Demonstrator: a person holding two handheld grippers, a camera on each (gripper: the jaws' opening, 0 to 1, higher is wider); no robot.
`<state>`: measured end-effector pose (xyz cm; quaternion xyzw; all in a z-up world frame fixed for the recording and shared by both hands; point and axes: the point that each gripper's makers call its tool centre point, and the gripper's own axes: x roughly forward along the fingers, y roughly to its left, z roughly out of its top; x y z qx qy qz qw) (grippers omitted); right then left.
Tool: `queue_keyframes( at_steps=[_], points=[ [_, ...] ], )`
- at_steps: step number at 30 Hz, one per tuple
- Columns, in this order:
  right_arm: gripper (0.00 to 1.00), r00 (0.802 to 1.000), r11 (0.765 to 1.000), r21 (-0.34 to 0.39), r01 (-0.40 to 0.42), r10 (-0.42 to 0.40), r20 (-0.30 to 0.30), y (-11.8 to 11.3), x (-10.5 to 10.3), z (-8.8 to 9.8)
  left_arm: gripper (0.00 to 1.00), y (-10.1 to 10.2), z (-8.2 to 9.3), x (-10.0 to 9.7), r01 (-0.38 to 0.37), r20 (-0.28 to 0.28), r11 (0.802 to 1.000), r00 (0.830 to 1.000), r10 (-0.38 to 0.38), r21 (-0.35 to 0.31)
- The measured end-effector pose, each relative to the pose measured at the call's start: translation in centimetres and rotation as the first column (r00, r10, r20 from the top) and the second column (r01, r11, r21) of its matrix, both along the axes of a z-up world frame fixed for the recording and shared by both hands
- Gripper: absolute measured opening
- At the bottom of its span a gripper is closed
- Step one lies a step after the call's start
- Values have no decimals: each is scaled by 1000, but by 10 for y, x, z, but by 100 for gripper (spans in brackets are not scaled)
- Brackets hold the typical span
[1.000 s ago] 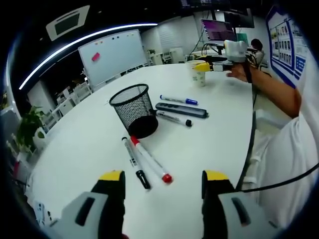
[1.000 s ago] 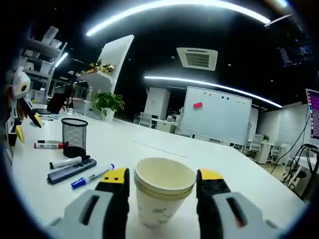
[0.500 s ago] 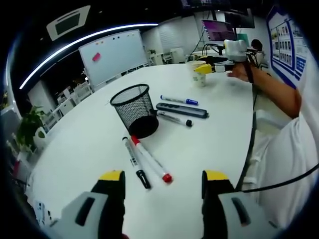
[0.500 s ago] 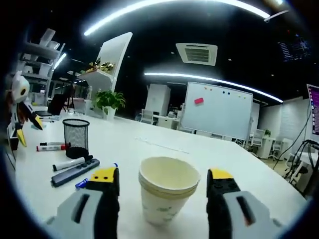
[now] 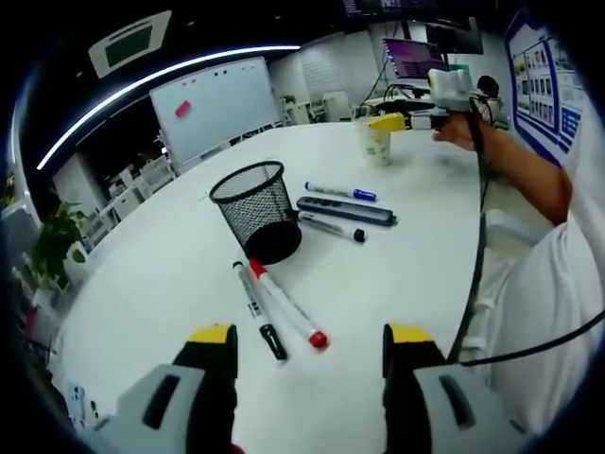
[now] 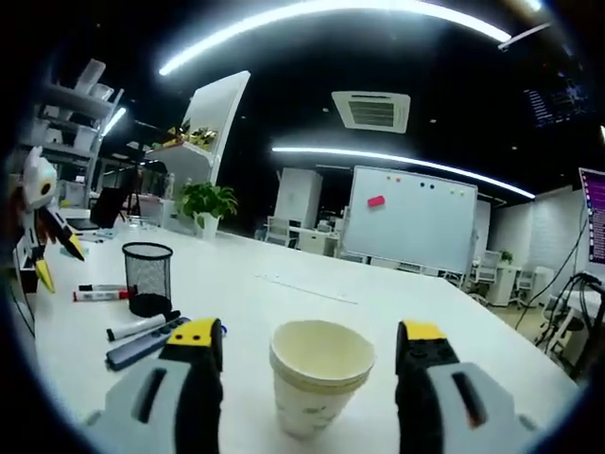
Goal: Place the scattered laser pointers and whiteboard markers into the pen holder and stack the scattered paper cups together
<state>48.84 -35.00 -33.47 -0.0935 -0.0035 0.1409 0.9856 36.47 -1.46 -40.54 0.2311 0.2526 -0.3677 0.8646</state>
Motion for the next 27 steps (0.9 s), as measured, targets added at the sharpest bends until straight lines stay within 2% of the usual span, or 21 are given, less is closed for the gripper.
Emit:
queue_keyframes(
  at_steps=[10, 18, 27],
  points=[
    [74, 1000, 999, -18, -31, 31, 3, 13, -4, 6, 63, 0, 2, 0, 1, 3, 1000, 1000, -1, 1],
    [73, 999, 1000, 5, -23, 23, 24, 16, -8, 14, 63, 1, 1, 1, 1, 3, 1000, 1000, -1, 2],
    [72, 999, 999, -2, -46, 46, 14, 27, -14, 12, 63, 2, 1, -1, -3, 2, 1000, 1000, 3, 0]
  ],
)
